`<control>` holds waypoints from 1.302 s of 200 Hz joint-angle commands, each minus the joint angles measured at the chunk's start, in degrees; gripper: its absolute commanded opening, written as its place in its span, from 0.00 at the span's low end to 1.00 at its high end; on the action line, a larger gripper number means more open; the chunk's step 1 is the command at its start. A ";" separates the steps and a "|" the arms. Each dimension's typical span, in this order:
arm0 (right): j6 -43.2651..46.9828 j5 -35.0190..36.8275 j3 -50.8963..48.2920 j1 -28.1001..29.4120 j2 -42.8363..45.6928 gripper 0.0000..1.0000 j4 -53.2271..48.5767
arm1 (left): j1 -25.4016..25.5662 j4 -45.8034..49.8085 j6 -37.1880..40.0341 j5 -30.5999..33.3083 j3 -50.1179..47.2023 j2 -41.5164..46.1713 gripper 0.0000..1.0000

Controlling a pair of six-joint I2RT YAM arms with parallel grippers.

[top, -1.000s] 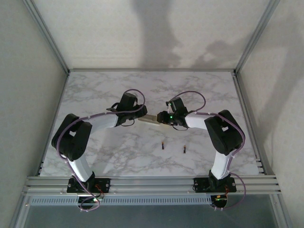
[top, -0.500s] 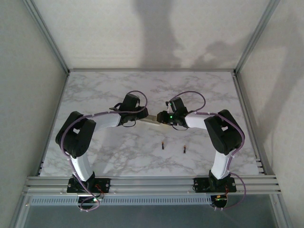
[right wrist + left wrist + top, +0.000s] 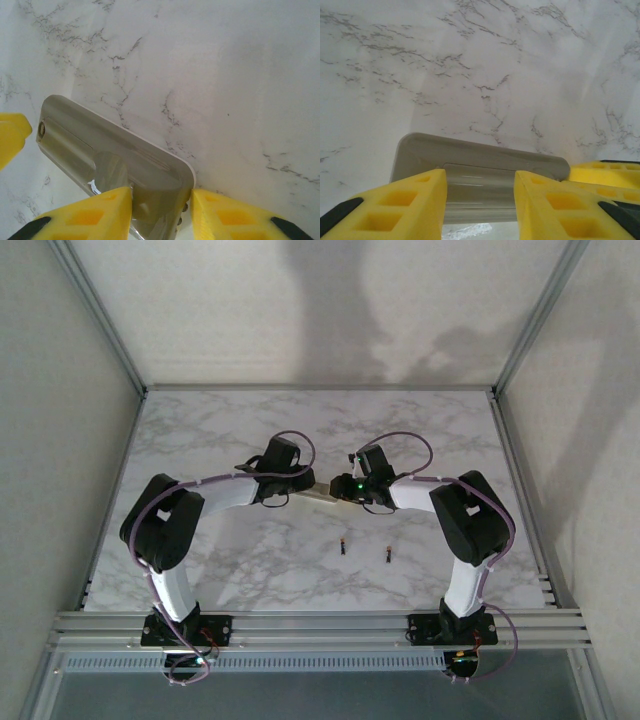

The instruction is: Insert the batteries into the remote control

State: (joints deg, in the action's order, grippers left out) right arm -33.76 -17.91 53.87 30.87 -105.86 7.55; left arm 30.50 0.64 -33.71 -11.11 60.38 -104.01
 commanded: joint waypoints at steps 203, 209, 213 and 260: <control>0.18 -1.64 0.71 0.24 -2.07 0.37 -0.44 | 2.17 6.47 3.93 5.23 4.04 -4.01 0.40; 0.18 -1.64 0.71 0.28 -2.07 0.37 -0.44 | 2.26 6.60 4.06 5.41 4.03 -3.85 0.40; 0.18 -1.65 0.71 0.25 -2.08 0.37 -0.43 | 2.28 6.67 4.11 5.52 4.04 -3.71 0.40; 0.27 -1.59 0.89 0.41 -2.33 0.37 -0.62 | 2.38 10.05 7.20 9.82 6.96 -2.85 0.42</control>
State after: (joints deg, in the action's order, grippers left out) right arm -33.76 -18.31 53.91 30.83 -106.24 8.01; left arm 32.40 6.76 -29.23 -4.78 64.75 -106.67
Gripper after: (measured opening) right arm 0.366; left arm 0.416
